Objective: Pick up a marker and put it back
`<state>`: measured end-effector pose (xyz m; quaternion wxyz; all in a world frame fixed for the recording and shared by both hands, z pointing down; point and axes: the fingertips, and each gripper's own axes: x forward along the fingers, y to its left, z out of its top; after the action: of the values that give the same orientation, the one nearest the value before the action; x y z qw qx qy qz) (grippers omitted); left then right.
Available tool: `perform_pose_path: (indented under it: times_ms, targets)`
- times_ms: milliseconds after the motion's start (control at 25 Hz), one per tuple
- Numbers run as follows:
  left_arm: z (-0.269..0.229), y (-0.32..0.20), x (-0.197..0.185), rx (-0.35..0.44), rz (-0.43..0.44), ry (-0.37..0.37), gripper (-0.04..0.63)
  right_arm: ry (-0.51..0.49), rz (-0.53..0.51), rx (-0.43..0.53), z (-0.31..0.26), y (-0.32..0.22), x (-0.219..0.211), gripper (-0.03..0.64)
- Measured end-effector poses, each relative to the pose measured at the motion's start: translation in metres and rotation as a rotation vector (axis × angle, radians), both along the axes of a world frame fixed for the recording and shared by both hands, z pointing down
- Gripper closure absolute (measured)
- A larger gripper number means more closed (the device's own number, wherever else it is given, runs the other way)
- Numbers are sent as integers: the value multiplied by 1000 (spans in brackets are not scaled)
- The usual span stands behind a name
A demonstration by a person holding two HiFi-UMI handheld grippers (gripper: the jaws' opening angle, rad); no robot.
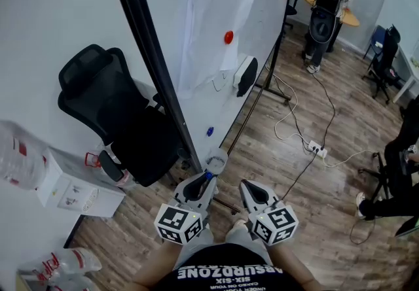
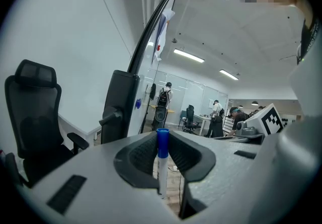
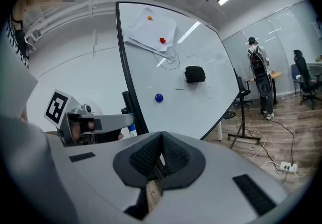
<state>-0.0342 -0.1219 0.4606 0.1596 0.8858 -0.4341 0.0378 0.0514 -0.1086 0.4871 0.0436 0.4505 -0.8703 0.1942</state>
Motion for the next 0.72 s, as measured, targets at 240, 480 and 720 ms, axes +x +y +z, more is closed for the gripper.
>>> perform_pose_path:
  times_ms: [240,480,720]
  targets:
    - [4,1,2,-5,9,-13,528,-1,2,-1,0,0,0,620]
    - [3,0,2,-5,10,-7,528,-2,7,0,-1,0,2,620]
    - [0,-1,1,0,7,-7,528,-1,9,-2,-1,1,1,620]
